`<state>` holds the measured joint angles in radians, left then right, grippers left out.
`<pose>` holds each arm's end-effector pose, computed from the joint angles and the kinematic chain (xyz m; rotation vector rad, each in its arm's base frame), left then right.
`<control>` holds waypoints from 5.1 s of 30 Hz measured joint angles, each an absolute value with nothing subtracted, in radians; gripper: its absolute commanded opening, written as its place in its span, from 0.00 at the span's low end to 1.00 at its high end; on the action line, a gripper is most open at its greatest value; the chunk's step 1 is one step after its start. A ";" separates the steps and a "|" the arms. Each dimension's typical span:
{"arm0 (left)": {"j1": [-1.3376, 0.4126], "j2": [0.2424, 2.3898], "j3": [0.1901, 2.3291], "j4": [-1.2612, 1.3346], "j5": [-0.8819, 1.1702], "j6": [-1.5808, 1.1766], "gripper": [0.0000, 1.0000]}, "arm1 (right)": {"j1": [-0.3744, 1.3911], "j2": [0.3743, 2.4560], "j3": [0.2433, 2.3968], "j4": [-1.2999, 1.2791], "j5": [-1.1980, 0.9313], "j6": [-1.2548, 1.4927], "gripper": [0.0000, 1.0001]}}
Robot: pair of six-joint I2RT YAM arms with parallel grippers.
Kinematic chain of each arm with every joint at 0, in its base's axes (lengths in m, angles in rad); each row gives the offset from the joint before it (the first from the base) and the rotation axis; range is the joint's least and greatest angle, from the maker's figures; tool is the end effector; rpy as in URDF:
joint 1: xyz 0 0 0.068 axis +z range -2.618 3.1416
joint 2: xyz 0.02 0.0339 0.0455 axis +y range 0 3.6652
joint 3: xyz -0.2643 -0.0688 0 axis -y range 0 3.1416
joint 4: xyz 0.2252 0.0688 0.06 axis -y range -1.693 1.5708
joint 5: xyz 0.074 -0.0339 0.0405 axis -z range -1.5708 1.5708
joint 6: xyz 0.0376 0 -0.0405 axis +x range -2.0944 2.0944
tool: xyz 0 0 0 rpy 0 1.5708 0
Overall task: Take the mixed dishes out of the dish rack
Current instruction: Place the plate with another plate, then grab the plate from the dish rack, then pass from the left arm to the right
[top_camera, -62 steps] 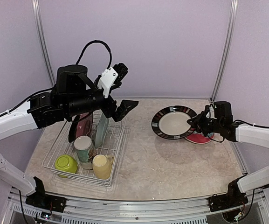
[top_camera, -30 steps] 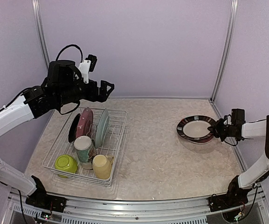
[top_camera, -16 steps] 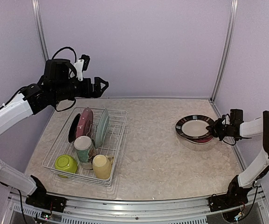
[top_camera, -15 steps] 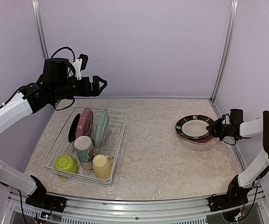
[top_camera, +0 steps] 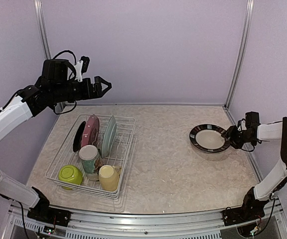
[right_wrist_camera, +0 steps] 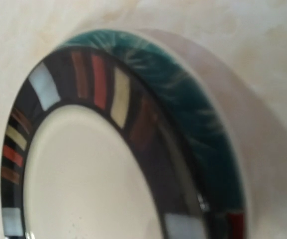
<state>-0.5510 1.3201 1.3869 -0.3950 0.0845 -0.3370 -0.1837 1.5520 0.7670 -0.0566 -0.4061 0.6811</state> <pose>0.2374 -0.1496 0.4085 0.2677 1.9383 -0.6761 0.2869 -0.0382 0.1801 0.8479 2.2945 0.7157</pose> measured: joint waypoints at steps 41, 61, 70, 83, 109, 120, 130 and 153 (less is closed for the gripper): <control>-0.750 1.510 1.430 -0.673 -0.287 -0.559 0.98 | 0.196 1.372 1.005 -0.382 -0.109 0.585 0.88; -0.706 1.642 1.427 -0.699 -0.178 -0.626 0.56 | 0.298 1.415 1.073 -0.452 -0.062 0.623 0.88; -0.674 1.683 1.466 -0.731 -0.132 -0.619 0.39 | 0.299 1.415 1.075 -0.454 -0.054 0.623 0.88; -0.668 1.748 1.501 -0.779 -0.087 -0.594 0.18 | 0.299 1.413 1.040 -0.446 -0.054 0.624 0.88; -0.641 1.708 1.523 -0.828 -0.062 -0.538 0.00 | 0.311 1.406 1.024 -0.416 -0.052 0.648 0.88; -0.612 1.583 1.523 -0.846 0.032 -0.550 0.00 | 0.341 1.465 1.066 -0.410 -0.052 0.649 0.88; -0.590 1.437 1.431 -0.723 0.170 -0.509 0.00 | 0.368 1.472 1.073 -0.385 -0.052 0.649 0.92; -0.733 1.204 1.055 -0.206 0.311 0.144 0.00 | 0.491 1.565 1.120 -0.196 -0.267 0.756 0.96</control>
<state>-0.7330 1.2037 1.0546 -0.2062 0.3107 0.1440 0.4911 1.5654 1.1202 -0.1959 -0.2672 0.7563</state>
